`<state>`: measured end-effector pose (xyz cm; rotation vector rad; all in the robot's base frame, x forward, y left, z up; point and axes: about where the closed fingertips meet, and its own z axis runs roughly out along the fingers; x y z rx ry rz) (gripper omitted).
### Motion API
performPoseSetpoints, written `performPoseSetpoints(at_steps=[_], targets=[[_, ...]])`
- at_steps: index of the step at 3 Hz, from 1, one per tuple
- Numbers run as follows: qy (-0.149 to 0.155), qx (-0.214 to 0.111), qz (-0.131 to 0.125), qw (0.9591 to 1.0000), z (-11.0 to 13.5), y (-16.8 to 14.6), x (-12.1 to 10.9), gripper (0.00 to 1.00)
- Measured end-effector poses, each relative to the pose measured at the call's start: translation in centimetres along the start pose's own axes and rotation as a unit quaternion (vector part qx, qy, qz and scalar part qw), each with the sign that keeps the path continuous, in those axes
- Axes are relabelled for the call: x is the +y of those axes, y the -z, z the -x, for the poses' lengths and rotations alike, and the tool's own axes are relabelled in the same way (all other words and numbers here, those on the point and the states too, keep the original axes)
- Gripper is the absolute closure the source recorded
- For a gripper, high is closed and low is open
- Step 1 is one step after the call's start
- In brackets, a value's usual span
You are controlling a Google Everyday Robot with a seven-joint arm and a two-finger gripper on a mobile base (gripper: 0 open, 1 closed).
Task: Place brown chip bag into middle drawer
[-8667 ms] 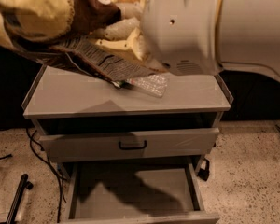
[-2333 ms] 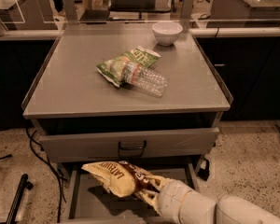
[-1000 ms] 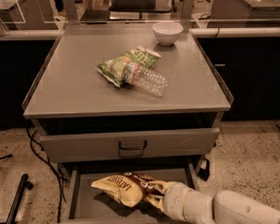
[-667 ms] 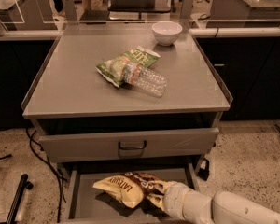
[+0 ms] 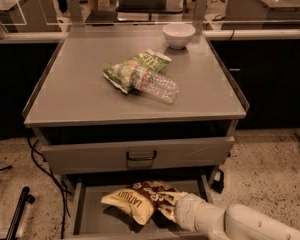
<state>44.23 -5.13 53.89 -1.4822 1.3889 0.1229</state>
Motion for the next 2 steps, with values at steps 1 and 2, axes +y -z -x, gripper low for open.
performPoseSetpoints(at_steps=[1,2], targets=[[0.022,-0.013,-0.002,0.9997,-1.7,-1.8,0.1,1.0],[0.033,-0.031,-0.011,0.9989,-4.4,-4.6,-0.1,1.0]])
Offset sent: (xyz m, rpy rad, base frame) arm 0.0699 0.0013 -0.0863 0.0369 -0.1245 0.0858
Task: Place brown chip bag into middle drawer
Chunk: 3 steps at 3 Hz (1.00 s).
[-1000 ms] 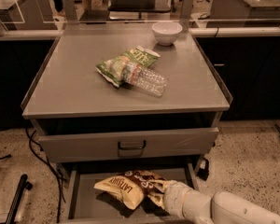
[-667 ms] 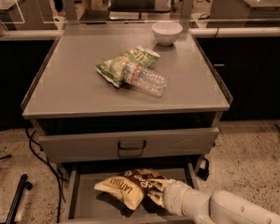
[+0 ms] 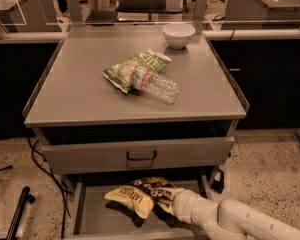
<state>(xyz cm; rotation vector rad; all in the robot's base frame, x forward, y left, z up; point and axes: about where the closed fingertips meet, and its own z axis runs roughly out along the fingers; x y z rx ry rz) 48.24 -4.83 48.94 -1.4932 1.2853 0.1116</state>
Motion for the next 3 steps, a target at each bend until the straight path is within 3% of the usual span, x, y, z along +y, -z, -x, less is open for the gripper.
performPoseSetpoints(at_steps=[1,3], targets=[[0.0,0.0,0.0,1.0,0.0,0.0,0.0,1.0],[0.07,0.026,-0.002,0.9972,-3.3,-0.8,0.3,1.0]])
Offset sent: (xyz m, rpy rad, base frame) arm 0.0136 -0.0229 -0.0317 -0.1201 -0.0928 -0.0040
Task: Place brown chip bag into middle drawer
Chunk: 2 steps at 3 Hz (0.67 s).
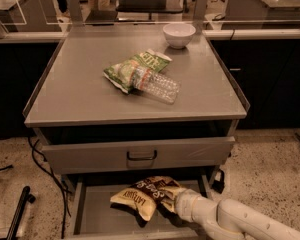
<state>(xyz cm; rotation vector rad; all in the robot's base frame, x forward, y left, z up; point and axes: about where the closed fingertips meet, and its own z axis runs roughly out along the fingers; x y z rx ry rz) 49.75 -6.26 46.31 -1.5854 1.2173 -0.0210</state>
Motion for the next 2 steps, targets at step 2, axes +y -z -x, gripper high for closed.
performPoseSetpoints(at_steps=[2], targets=[[0.106,-0.017,0.035,0.9936,-1.51,-1.47,-0.41,1.0]])
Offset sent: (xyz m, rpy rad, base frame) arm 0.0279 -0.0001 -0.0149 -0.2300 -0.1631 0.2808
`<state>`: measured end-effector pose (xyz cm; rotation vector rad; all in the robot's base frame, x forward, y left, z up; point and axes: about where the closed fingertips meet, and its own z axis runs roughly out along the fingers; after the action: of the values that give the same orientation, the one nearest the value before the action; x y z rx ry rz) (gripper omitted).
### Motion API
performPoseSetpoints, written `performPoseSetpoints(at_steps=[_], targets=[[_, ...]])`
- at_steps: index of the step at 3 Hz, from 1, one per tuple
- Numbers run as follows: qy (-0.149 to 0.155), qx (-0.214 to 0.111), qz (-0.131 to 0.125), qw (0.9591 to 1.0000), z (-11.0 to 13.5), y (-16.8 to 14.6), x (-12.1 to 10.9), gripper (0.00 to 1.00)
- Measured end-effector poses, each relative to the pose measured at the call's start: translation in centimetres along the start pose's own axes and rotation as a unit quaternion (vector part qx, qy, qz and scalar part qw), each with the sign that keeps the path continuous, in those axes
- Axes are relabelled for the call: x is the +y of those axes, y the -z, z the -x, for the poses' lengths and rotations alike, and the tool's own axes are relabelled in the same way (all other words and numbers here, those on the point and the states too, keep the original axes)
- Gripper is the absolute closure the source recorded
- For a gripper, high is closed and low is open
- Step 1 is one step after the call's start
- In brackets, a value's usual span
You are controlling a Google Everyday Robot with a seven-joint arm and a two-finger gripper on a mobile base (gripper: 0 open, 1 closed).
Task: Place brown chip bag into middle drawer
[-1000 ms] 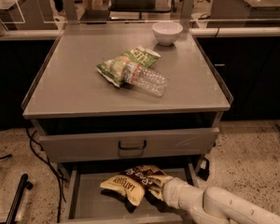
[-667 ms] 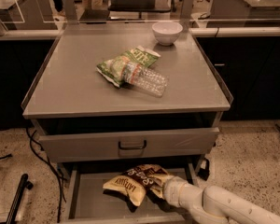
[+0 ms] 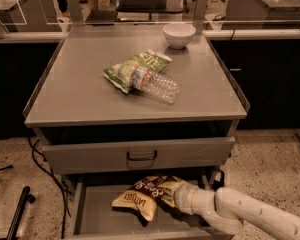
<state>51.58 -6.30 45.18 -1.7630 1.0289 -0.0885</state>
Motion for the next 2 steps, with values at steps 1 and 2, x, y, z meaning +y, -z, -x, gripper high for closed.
performPoseSetpoints(at_steps=[1,2], targets=[[0.083,-0.027,0.062,0.9942,0.61,-1.34,0.31,1.0],[0.084,-0.027,0.062,0.9942,0.62,-1.34,0.31,1.0]])
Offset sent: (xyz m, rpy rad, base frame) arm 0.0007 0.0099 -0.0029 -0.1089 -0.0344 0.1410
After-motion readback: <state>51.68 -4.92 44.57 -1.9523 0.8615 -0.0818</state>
